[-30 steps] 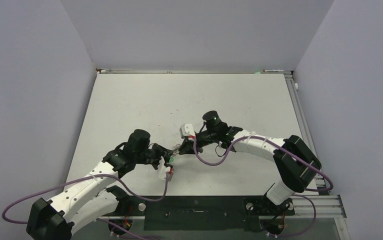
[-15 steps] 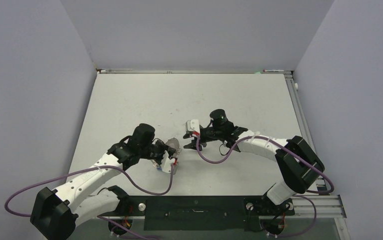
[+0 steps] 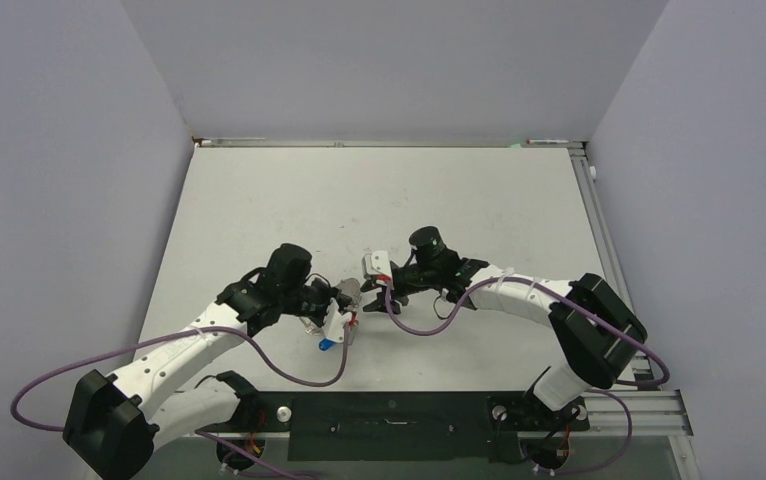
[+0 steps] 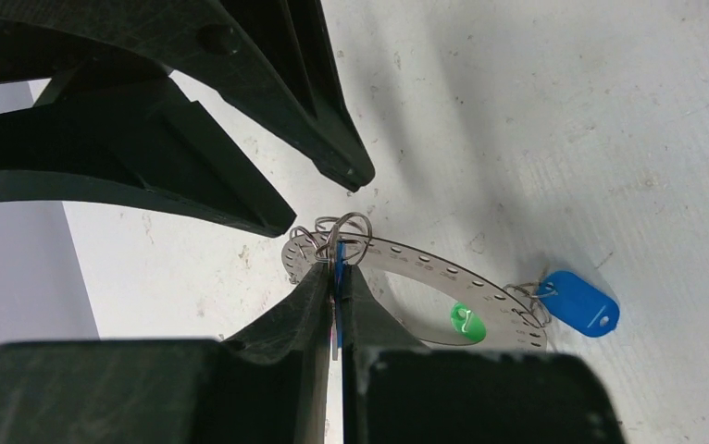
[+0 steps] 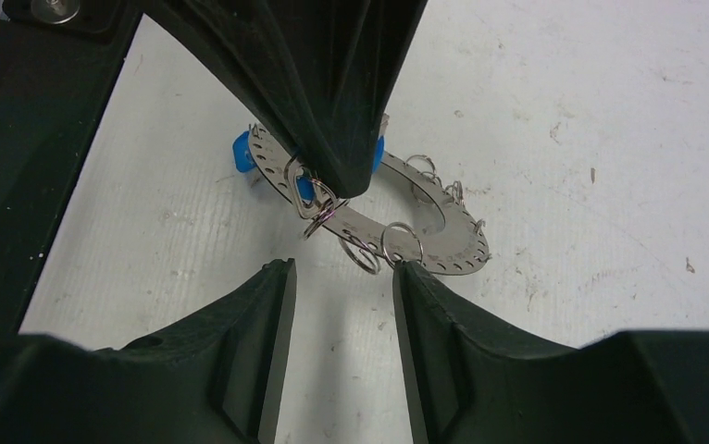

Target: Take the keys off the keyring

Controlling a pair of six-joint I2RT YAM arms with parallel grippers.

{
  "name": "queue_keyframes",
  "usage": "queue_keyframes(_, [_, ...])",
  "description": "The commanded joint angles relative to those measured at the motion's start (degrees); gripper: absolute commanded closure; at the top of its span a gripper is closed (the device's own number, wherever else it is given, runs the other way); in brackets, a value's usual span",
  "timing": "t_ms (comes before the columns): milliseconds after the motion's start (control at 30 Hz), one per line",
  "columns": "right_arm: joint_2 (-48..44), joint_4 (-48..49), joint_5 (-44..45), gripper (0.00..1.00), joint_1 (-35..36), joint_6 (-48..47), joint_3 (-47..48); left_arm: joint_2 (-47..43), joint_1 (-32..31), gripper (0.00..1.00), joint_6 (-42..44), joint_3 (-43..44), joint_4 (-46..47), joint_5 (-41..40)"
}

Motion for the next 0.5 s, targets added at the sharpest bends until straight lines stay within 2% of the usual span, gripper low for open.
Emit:
queue_keyframes(0, [-1.54,3.18,-2.20,0.57,0.02,4.78,2.70,-0.13,0.54,1.00,-2.58,2.92,1.02,2.35])
queue_keyframes(200, [-0.98,11.29,-2.66,0.60,-0.60,15.15,1.19,-0.12,0.80,1.00,-4.38,3.33,1.95,2.42])
queue_keyframes(467, [0.09,14.42,-2.91,0.61,-0.34,17.90,-0.15,-0.12,1.29,1.00,-5.82,3.52,2.90,2.52])
